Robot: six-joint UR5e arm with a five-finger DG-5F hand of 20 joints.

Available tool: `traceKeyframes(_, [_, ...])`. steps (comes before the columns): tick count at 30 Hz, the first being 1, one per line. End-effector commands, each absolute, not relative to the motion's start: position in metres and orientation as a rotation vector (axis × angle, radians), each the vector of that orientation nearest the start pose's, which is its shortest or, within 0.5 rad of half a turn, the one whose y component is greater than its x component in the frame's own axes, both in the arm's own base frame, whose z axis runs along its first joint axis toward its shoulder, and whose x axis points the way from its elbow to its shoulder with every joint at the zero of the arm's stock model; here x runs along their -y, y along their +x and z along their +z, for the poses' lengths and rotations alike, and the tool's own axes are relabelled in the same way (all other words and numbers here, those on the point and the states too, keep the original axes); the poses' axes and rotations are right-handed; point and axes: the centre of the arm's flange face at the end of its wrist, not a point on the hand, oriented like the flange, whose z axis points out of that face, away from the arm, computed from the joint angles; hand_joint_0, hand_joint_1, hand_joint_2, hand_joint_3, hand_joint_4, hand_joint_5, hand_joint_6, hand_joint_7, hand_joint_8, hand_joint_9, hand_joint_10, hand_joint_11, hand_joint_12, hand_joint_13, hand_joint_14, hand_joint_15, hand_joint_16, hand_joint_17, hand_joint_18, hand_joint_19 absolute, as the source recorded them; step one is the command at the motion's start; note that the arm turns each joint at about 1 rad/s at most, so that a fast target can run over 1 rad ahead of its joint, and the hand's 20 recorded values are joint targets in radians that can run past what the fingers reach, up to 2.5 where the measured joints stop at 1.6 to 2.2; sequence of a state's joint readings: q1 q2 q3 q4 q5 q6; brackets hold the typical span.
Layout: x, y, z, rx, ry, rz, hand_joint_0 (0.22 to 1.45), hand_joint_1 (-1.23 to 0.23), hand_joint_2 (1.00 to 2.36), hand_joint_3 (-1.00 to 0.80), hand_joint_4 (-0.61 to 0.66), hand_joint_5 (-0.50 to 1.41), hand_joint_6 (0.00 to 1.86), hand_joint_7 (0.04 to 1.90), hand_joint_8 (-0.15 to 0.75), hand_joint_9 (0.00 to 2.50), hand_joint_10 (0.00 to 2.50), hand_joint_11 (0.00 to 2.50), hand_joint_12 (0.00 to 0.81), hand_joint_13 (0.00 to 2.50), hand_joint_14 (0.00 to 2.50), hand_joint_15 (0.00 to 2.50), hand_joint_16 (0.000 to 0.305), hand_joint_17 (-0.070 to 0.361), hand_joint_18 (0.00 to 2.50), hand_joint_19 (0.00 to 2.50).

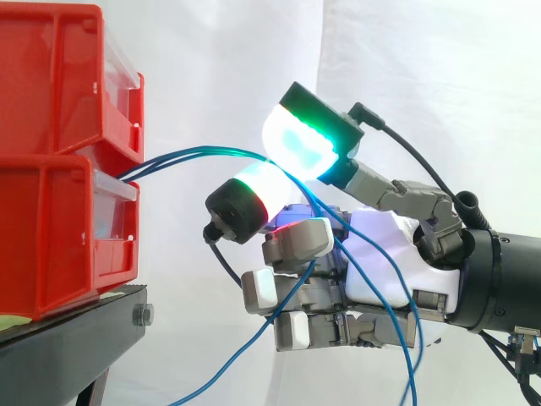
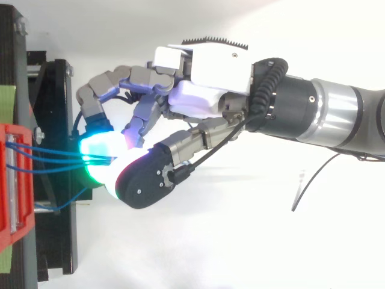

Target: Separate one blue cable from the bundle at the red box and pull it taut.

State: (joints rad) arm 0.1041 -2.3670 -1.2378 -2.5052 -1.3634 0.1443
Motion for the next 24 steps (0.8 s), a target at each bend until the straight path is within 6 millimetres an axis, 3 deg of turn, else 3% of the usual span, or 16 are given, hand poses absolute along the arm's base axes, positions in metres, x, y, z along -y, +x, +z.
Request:
traceKeyframes(1, [0.073,0.7796,0.2031,-0.926,1.237,1.343,0.82,-0.93,1.0,-0.5,-0.04,-0.18,0.88,1.39,0.296,1.19,0.03,1.33,0.382,0.98,0.03,0.69,0.051,0.116,0.86,0.78])
traceKeyframes(8, [0.073,0.7796,0.2031,-0.926,1.237,1.343,0.76,-0.95,1.0,-0.5,0.0,-0.17,0.89,1.38,0.306,1.22,0.03,1.36,0.384,0.99,0.03,0.68,0.051,0.114,0.88,0.76])
traceKeyframes(17, [0.073,0.7796,0.2031,-0.926,1.237,1.343,0.59,-0.95,1.0,-0.5,0.04,-0.15,0.88,1.28,0.31,1.26,0.03,1.38,0.392,1.01,0.03,0.7,0.05,0.113,0.89,0.79])
traceKeyframes(24, [0.073,0.7796,0.2031,-0.926,1.237,1.343,0.48,-0.79,1.0,-0.5,0.07,-0.14,0.85,1.2,0.343,1.29,0.03,1.34,0.428,1.05,0.02,0.69,0.057,0.129,0.96,0.8])
